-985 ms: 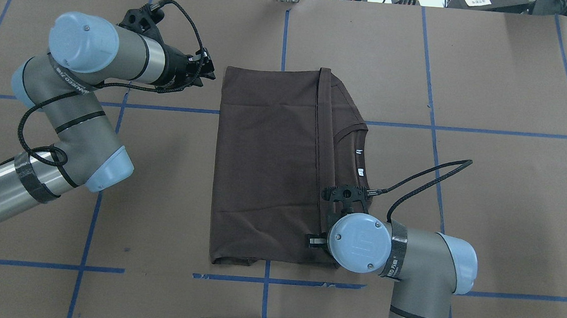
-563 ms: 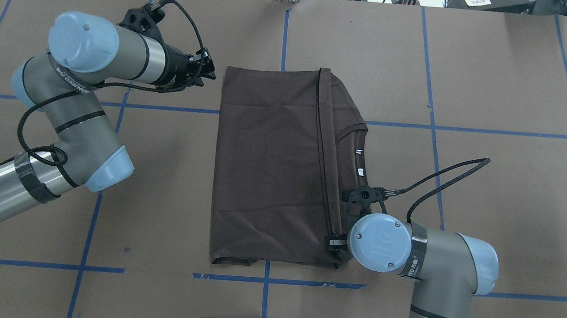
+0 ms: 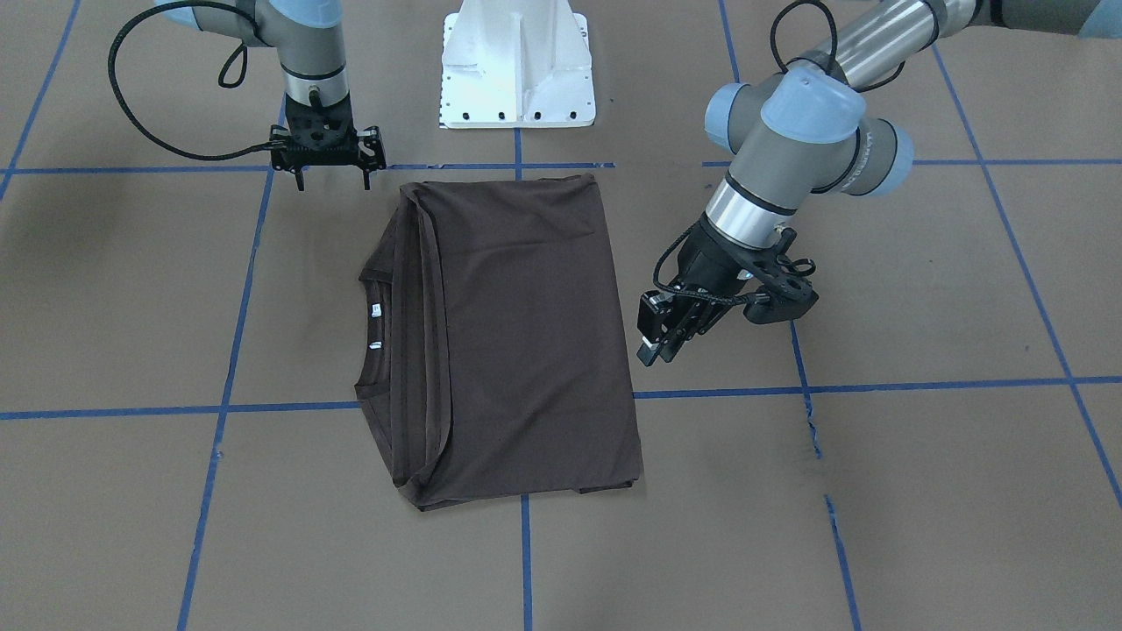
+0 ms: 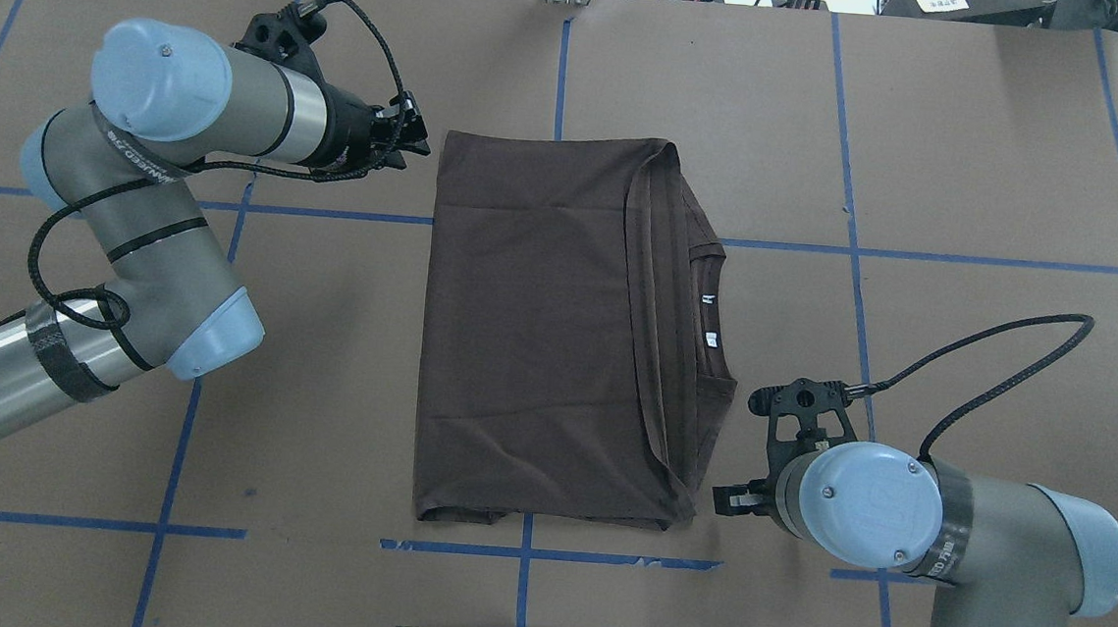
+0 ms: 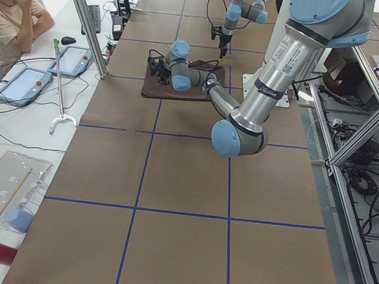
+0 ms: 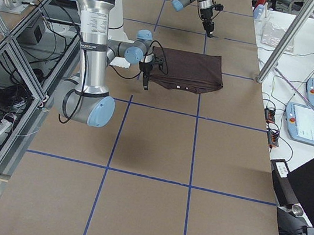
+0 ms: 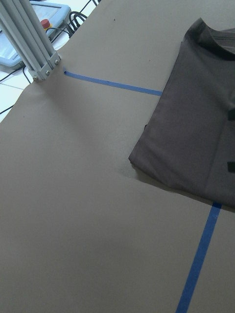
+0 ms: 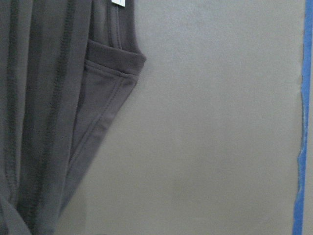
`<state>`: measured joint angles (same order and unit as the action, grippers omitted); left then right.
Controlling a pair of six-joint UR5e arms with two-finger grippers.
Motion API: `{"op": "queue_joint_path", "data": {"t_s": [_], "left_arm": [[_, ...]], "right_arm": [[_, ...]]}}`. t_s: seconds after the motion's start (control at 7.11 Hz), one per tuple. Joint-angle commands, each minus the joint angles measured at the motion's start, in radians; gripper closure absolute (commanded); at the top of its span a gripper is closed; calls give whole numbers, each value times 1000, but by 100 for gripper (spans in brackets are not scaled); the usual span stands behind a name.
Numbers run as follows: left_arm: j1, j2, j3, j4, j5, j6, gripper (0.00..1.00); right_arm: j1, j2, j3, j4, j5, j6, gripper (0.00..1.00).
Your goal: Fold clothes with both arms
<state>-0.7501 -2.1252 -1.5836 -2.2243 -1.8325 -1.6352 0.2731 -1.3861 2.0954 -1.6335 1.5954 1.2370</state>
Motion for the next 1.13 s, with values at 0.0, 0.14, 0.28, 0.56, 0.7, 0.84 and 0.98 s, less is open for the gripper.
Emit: {"op": "queue_joint_path", "data": {"t_s": [0.0,0.14,0.28,0.56,0.7,0.84,0.98], "left_arm": [[0,1,-6,0,1,0,60],[-2,1,-7,0,-1,0,60],[0,1,-9,0,1,0,60],[-2,1,-19,3,-1,0,60],[0,2,-19,3,-1,0,60],[0,1,-19,3,-1,0,60],[0,1,-21,2,-1,0,60]], "right_arm": [[15,184,-122,-28,-6,10,0],[15,255,-186,-37,-6,13,0],[15,257,-199,-37,-8,6,0],[15,248,-216,-37,-6,-5,0],[17,242,-221,-37,-5,-5,0],[15,236,-225,-35,-2,-5,0],[18,222,-227,-35,1,-8,0]]}}
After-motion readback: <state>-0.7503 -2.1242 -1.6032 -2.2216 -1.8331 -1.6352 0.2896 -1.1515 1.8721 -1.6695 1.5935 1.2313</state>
